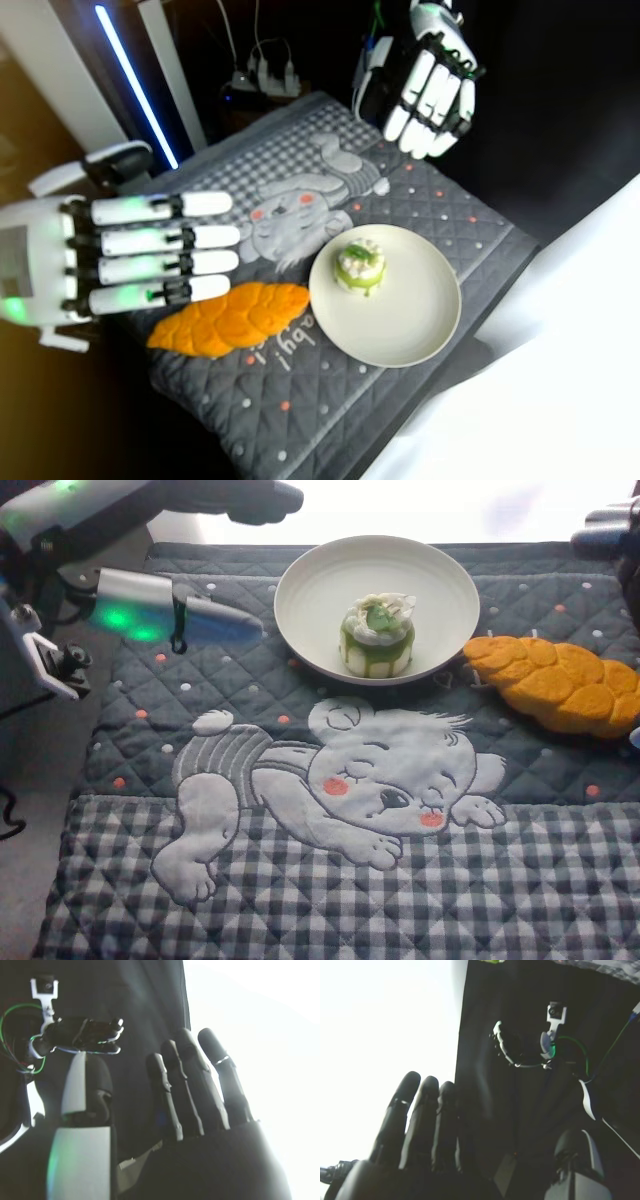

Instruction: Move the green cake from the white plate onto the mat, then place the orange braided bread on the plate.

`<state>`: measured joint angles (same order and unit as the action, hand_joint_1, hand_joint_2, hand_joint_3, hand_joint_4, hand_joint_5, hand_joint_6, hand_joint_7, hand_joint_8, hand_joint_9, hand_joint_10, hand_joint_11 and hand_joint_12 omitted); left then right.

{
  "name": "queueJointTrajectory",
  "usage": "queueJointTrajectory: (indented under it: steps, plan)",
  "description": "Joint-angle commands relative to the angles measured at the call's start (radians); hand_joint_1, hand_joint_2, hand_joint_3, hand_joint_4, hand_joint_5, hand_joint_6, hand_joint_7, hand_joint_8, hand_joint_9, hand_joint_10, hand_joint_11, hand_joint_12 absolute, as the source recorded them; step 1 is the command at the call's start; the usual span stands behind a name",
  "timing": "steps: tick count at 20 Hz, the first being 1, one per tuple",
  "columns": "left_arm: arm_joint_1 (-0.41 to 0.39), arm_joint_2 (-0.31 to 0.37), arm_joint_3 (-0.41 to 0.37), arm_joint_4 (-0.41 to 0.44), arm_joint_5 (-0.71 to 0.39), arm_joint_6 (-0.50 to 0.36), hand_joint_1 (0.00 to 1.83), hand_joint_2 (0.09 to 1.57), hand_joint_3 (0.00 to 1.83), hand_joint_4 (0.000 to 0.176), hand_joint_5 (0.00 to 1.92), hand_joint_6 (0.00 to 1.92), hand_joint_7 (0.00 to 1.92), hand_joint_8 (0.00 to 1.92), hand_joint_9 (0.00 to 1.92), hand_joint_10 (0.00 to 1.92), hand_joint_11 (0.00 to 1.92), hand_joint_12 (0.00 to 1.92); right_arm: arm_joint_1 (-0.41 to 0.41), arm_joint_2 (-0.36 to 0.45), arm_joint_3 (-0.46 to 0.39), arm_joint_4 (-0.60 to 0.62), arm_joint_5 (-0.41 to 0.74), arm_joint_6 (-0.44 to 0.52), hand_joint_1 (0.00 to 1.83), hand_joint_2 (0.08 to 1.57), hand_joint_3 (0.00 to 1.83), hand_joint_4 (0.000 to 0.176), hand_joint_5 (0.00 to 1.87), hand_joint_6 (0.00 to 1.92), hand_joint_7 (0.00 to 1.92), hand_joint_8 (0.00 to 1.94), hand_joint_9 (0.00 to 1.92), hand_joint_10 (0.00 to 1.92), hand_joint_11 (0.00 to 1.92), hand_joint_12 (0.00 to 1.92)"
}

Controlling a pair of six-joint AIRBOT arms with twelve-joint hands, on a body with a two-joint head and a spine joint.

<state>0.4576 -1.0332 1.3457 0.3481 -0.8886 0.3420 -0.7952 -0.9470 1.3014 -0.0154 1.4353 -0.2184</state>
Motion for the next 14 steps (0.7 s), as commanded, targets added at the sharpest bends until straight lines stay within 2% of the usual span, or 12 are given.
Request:
queueJointTrajectory:
  steps: [1,3,8,11,14]
  plan:
    - [-0.022,-0.007,0.006,-0.024,-0.087,-0.016,0.83,0.97,0.0,0.0,0.52,0.0,0.59,0.0,0.58,0.01,0.29,0.62,0.008,0.008,0.004,0.041,0.115,0.009,0.84,0.66,0.01,0.172,0.53,0.0,0.43,0.0,0.35,0.04,0.0,0.85]
    - [-0.043,-0.026,0.027,0.005,-0.055,-0.039,0.84,0.96,0.0,0.0,0.52,0.0,0.59,0.0,0.59,0.01,0.31,0.61,0.008,0.006,0.004,0.04,0.115,0.009,0.84,0.67,0.0,0.176,0.53,0.0,0.41,0.0,0.35,0.02,0.0,0.84]
    - [-0.113,-0.101,0.108,0.136,0.074,-0.134,0.91,0.91,0.0,0.0,0.46,0.0,0.54,0.0,0.58,0.0,0.24,0.86,0.008,-0.007,0.004,0.032,0.115,0.009,0.79,0.67,0.0,0.176,0.53,0.0,0.37,0.0,0.33,0.0,0.0,0.76]
    - [-0.148,-0.159,0.168,0.219,0.146,-0.196,0.87,0.88,0.0,0.0,0.42,0.0,0.57,0.0,0.58,0.0,0.23,0.68,0.008,-0.011,0.004,0.03,0.115,0.009,0.82,0.67,0.0,0.176,0.51,0.0,0.34,0.0,0.32,0.0,0.0,0.76]
    - [-0.169,-0.207,0.218,0.285,0.21,-0.242,0.85,0.87,0.0,0.0,0.44,0.0,0.57,0.0,0.6,0.0,0.32,0.63,0.008,-0.016,0.003,0.032,0.115,0.008,0.86,0.62,0.0,0.176,0.45,0.0,0.25,0.0,0.28,0.0,0.0,0.66]
